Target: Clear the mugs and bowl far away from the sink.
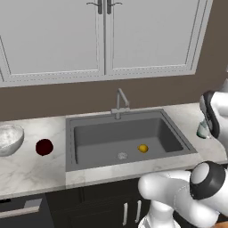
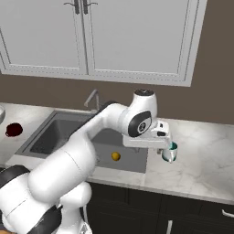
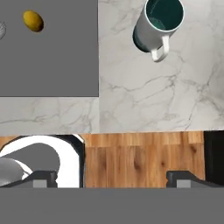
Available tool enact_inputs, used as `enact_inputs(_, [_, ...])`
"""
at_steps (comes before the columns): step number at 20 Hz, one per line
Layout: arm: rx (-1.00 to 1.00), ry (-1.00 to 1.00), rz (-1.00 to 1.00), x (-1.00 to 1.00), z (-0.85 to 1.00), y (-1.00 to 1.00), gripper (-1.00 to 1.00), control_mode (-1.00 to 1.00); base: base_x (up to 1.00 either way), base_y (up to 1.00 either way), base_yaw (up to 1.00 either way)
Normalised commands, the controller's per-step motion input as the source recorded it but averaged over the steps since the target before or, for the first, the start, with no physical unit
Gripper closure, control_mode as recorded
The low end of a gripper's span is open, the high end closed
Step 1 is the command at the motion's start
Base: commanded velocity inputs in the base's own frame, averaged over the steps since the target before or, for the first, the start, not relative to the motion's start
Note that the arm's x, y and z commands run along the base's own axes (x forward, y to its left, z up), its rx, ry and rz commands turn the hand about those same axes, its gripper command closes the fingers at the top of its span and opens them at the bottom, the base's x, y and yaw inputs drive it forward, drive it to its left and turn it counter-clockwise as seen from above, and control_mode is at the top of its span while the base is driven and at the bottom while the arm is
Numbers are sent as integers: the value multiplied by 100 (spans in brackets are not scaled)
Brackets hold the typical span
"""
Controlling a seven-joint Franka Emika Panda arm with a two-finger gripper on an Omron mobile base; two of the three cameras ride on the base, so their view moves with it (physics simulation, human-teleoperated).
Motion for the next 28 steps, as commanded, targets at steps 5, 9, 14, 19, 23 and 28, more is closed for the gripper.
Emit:
enact_inputs(5, [17, 6, 5, 3, -18, -70, -100, -100, 0, 0, 0])
enact_inputs(9, [25, 0, 10, 20, -32, -11, -100, -100, 0, 0, 0])
enact_inputs(14, [16, 0, 7, 51, -34, 0, -100, -100, 0, 0, 0])
enact_inputs(19, [2, 10, 9, 33, -28, -19, -100, -100, 0, 0, 0])
enact_inputs(23, [0, 0, 6, 13, -33, -17, -100, -100, 0, 0, 0])
enact_inputs(28, [1, 0, 4, 10, -25, -13, -100, -100, 0, 0, 0])
